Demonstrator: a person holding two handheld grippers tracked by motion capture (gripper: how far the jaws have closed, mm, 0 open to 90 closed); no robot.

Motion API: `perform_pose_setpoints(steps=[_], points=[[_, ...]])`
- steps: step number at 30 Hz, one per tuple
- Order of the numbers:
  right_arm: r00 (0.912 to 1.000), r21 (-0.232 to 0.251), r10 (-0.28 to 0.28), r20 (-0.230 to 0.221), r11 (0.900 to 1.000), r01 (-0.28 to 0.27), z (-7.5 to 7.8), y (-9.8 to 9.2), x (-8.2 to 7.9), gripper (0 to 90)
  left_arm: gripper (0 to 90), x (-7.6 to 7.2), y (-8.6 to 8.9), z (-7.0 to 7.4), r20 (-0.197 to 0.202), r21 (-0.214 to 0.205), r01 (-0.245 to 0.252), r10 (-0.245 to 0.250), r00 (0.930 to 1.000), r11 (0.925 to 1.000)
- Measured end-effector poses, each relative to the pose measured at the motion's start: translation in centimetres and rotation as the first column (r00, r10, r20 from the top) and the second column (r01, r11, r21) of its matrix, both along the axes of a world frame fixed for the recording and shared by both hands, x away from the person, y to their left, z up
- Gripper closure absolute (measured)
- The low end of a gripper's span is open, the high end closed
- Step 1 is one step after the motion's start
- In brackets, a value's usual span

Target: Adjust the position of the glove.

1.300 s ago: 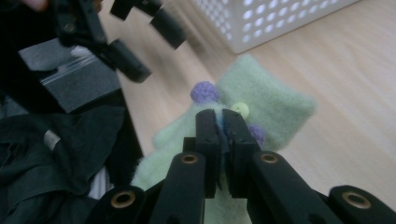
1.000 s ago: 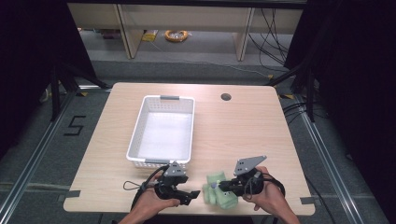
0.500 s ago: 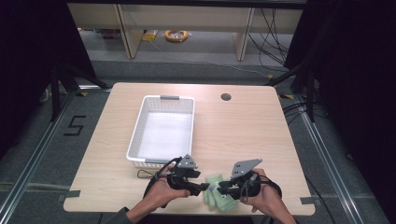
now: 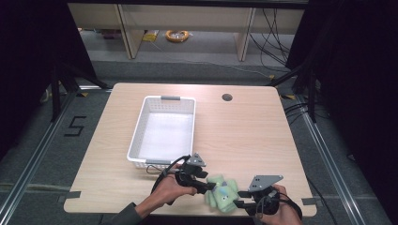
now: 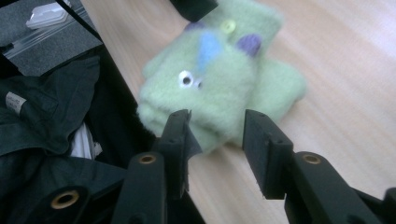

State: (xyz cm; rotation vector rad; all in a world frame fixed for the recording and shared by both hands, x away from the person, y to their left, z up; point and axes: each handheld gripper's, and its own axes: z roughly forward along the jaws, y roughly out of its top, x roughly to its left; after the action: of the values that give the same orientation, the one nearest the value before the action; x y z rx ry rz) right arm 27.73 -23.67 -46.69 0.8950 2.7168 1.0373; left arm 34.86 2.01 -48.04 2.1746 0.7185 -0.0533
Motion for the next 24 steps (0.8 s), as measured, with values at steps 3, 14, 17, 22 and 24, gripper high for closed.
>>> perform_pose_setpoints(steps=[3,14,17,22,24], points=[[0.9997,-0.030,-0.014,-0.019,0.9995,0.013,-0.7,0.4,0.0,59.7,51.7,0.0,-0.2,-0.2,-0.005,0.000,0.011,-0.011,0.9999,0.9999],[0.9999,-0.027,0.010,-0.013,0.9996,-0.011,-0.4,0.6,0.3,80.5,84.5,-0.5,0.3,-0.3,0.025,0.010,0.008,-0.008,0.9997,0.9999],[1.0000,-0.003,0.008,-0.002,1.0000,-0.008,0.4,0.1,0.3,81.5,85.9,-1.1,0.5,-0.1,0.015,-0.007,0.013,-0.013,0.9998,0.9999],[0.9998,0.039,0.016,0.008,0.9991,-0.016,1.7,-0.6,0.6,82.2,86.6,-2.4,1.3,1.2,0.000,-0.061,0.014,-0.014,0.9999,0.9980],[0.9996,0.045,0.016,0.023,0.9988,-0.017,2.4,-0.8,0.8,82.4,86.6,-3.0,1.8,1.7,0.005,-0.081,0.007,-0.007,1.0000,0.9967]])
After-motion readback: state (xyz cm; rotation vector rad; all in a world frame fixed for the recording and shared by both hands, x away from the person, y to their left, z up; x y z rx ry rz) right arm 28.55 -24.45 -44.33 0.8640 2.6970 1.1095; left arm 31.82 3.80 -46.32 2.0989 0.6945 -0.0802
